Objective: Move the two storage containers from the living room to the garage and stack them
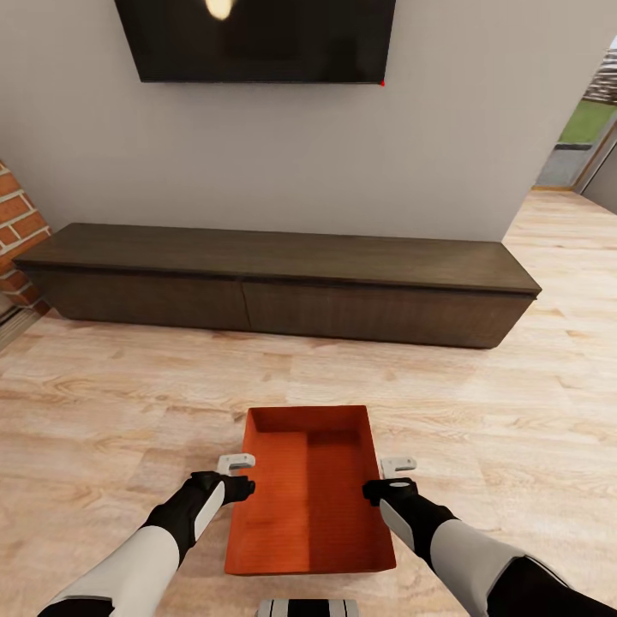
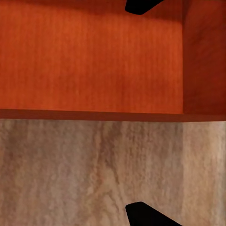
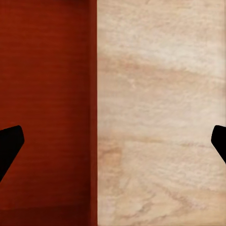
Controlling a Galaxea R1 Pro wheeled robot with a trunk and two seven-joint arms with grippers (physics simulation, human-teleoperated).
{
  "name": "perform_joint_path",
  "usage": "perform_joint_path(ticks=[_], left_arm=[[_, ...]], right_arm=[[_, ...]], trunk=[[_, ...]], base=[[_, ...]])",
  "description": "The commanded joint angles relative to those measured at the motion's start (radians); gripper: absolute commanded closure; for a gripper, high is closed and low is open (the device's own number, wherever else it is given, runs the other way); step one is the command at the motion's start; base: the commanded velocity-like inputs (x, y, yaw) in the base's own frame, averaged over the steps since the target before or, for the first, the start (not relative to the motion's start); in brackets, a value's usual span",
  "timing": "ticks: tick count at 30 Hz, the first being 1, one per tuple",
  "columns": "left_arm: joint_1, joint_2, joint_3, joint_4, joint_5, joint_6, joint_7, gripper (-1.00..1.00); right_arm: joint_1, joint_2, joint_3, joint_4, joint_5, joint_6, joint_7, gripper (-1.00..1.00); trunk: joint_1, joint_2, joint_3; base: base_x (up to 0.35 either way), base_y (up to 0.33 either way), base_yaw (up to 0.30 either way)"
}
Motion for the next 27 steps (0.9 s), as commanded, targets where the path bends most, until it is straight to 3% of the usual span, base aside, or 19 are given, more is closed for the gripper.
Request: perform_joint_path(ticks=[1, 8, 27], left_arm=[[0.000, 0.000, -0.001, -0.002, 0.009, 0.005, 0.007, -1.00], [0.000, 0.000, 0.000, -0.002, 0.009, 0.005, 0.008, -1.00], [0.000, 0.001, 0.000, -0.002, 0.009, 0.005, 0.007, -1.00]], right_arm=[[0.000, 0.000, 0.008, -0.002, -0.006, 0.006, -0.006, -1.00], [0.000, 0.011, 0.008, -0.004, -0.007, 0.005, -0.006, -1.00], [0.000, 0.011, 0.008, -0.004, -0.006, 0.005, -0.006, -1.00]], trunk=[[0.000, 0.000, -0.001], [0.000, 0.000, -0.001], [0.000, 0.000, -0.001]], base=[[0.000, 0.000, 0.000], [0.000, 0.000, 0.000], [0.000, 0.000, 0.000]])
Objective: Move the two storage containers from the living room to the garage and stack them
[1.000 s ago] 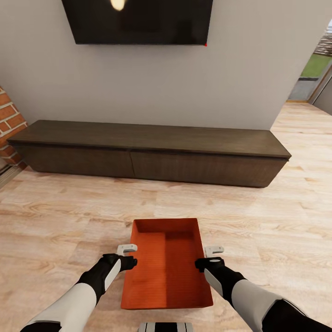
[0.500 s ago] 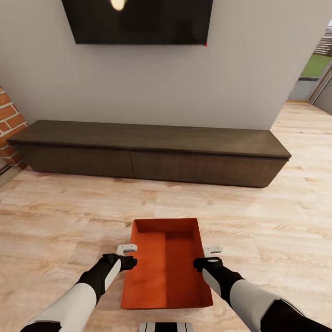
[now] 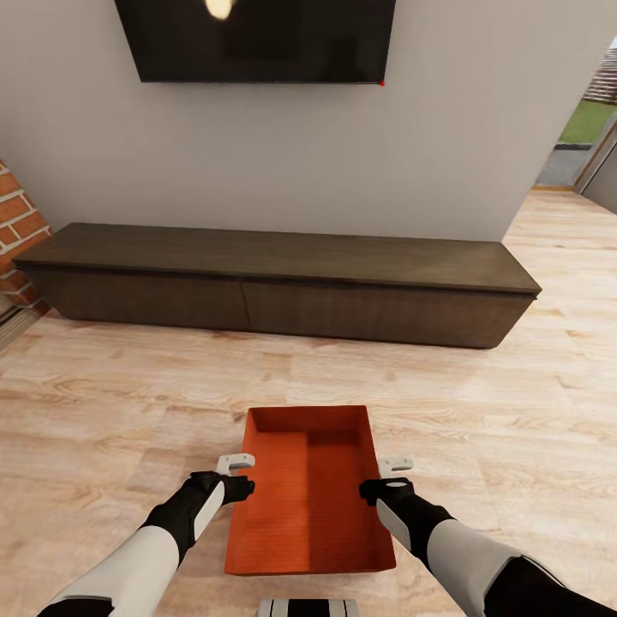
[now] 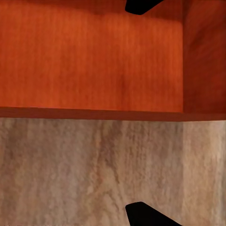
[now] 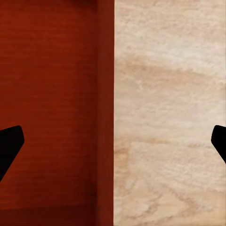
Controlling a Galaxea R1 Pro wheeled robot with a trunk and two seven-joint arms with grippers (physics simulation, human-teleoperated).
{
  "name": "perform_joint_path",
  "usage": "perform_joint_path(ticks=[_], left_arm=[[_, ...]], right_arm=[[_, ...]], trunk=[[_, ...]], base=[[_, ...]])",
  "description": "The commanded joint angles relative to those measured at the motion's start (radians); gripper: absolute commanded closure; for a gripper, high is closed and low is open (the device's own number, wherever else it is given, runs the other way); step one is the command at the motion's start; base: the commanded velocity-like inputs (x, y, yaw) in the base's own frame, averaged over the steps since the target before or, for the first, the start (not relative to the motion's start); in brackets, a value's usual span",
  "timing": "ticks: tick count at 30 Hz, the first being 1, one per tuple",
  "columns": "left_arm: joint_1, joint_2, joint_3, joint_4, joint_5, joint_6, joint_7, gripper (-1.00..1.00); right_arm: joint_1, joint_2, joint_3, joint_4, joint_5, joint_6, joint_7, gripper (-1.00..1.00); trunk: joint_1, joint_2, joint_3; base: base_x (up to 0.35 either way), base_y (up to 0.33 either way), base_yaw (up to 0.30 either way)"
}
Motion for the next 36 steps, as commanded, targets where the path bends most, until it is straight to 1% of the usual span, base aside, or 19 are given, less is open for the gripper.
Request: perform_joint_path(ticks=[1, 2, 17, 24, 34, 36], left_arm=[[0.000, 0.000, -0.001, -0.002, 0.009, 0.005, 0.006, -1.00], [0.000, 0.000, -0.001, -0.002, 0.009, 0.005, 0.006, -1.00], [0.000, 0.000, -0.001, -0.002, 0.009, 0.005, 0.006, -1.00], [0.000, 0.000, -0.001, -0.002, 0.009, 0.005, 0.006, -1.00], [0.000, 0.001, 0.000, -0.002, 0.009, 0.005, 0.006, -1.00], [0.000, 0.001, 0.000, -0.002, 0.009, 0.005, 0.006, -1.00]], right_arm=[[0.000, -0.001, 0.008, -0.002, -0.006, 0.006, -0.006, -1.00], [0.000, -0.001, 0.008, -0.002, -0.006, 0.006, -0.006, -1.00], [0.000, -0.005, 0.009, -0.002, -0.006, 0.006, -0.006, -1.00], [0.000, -0.006, 0.008, -0.002, -0.006, 0.006, -0.006, -1.00], [0.000, -0.007, 0.009, -0.002, -0.006, 0.006, -0.006, -1.00], [0.000, -0.007, 0.009, -0.002, -0.006, 0.006, -0.006, -1.00]], trunk=[[0.000, 0.000, -0.001], [0.000, 0.000, -0.001], [0.057, -0.105, -0.048], [0.057, -0.105, -0.048], [0.096, -0.175, -0.079], [0.096, -0.175, -0.079]], base=[[0.000, 0.000, 0.000], [0.000, 0.000, 0.000], [0.000, 0.000, 0.000], [0.000, 0.000, 0.000], [0.000, 0.000, 0.000], [0.000, 0.000, 0.000]])
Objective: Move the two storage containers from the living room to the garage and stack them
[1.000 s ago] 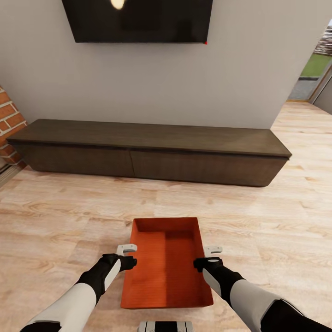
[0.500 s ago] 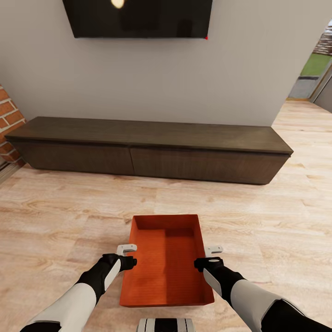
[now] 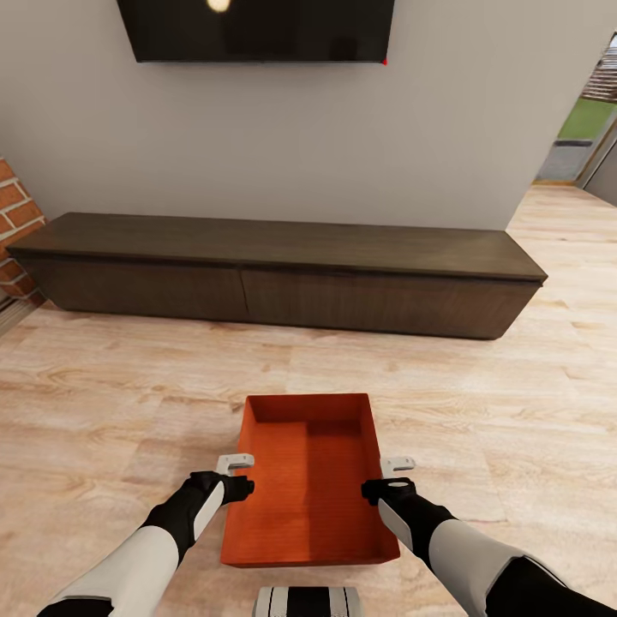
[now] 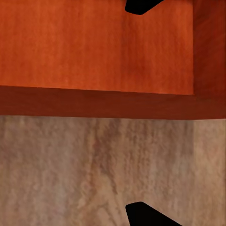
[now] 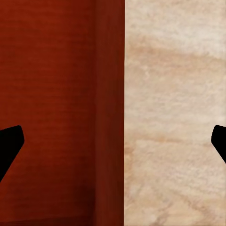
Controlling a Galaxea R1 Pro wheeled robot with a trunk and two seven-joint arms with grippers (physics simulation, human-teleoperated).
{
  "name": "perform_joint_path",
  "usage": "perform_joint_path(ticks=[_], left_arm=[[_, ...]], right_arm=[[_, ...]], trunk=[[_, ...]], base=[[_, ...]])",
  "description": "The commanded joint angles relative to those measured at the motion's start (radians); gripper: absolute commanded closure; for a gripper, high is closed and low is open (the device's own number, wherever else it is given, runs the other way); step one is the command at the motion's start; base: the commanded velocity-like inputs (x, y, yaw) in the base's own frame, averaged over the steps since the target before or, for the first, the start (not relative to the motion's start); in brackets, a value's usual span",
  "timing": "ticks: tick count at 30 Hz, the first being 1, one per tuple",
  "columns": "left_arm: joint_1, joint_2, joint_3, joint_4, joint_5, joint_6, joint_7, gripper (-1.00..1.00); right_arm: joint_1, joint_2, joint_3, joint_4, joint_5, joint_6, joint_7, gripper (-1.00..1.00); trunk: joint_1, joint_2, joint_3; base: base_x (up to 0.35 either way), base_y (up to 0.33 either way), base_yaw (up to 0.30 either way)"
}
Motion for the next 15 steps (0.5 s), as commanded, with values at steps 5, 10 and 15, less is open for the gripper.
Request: perform_joint_path(ticks=[5, 10, 15], left_arm=[[0.000, 0.000, 0.000, -0.002, 0.009, 0.005, 0.006, -1.00], [0.000, 0.000, 0.000, -0.002, 0.009, 0.005, 0.006, -1.00], [0.000, 0.000, 0.000, -0.002, 0.009, 0.005, 0.006, -1.00]], right_arm=[[0.000, -0.001, 0.009, -0.002, -0.006, 0.006, -0.006, -1.00], [0.000, -0.001, 0.009, -0.002, -0.006, 0.006, -0.006, -1.00], [0.000, -0.001, 0.008, -0.002, -0.006, 0.006, -0.006, -1.00]], trunk=[[0.000, 0.000, -0.001], [0.000, 0.000, -0.001], [0.000, 0.000, -0.001]], base=[[0.000, 0.000, 0.000], [0.000, 0.000, 0.000], [0.000, 0.000, 0.000]])
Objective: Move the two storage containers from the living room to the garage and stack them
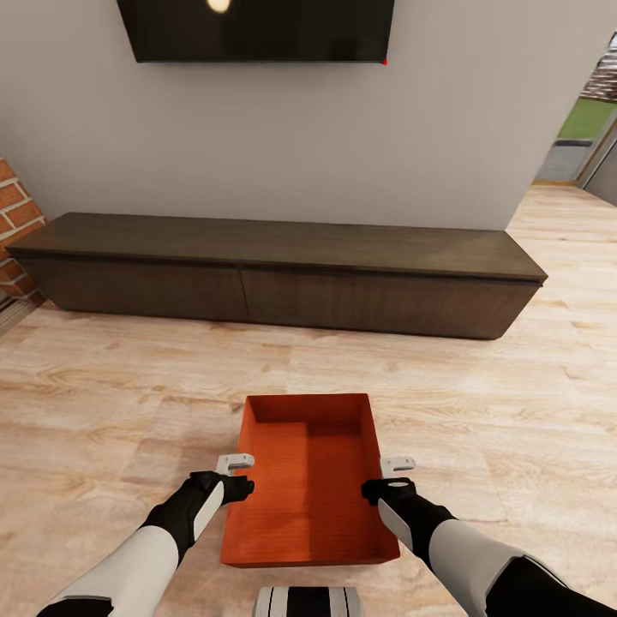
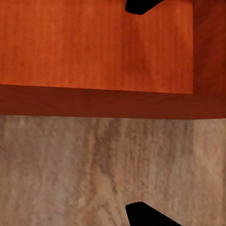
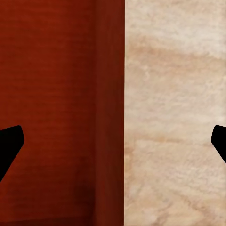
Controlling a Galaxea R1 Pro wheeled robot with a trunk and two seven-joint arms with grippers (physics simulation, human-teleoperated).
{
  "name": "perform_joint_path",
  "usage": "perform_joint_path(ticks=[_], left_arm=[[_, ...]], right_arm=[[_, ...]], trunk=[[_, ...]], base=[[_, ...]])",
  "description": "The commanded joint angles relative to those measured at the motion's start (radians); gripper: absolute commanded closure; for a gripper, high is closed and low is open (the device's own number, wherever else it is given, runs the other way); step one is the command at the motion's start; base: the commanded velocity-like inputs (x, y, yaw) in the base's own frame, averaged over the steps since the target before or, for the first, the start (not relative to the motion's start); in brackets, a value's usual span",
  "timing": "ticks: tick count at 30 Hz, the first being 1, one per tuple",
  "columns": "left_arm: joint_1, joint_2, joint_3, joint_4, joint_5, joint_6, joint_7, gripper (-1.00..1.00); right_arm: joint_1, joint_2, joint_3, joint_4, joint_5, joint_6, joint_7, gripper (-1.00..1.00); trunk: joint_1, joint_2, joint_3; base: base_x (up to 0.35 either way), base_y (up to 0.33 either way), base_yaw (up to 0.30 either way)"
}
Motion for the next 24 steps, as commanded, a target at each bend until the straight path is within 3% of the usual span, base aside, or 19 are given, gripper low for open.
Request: perform_joint_path(ticks=[1, 7, 11, 24], left_arm=[[0.000, 0.000, -0.001, -0.002, 0.009, 0.005, 0.006, -1.00], [0.000, -0.002, -0.001, -0.002, 0.009, 0.006, 0.006, -1.00], [0.000, -0.002, -0.001, -0.002, 0.009, 0.007, 0.006, -1.00], [0.000, -0.002, -0.002, -0.002, 0.009, 0.008, 0.003, -1.00]], right_arm=[[0.000, -0.001, 0.008, -0.002, -0.006, 0.006, -0.006, -1.00], [0.000, -0.001, 0.009, -0.002, -0.006, 0.006, -0.006, -1.00], [0.000, -0.001, 0.009, -0.002, -0.006, 0.006, -0.006, -1.00], [0.000, -0.001, 0.009, -0.002, -0.006, 0.006, -0.006, -1.00]], trunk=[[0.000, 0.000, -0.001], [0.000, 0.000, -0.001], [0.008, -0.015, -0.015], [0.008, -0.015, -0.015]], base=[[0.000, 0.000, 0.000], [0.000, 0.000, 0.000], [0.000, 0.000, 0.000], [0.000, 0.000, 0.000]])
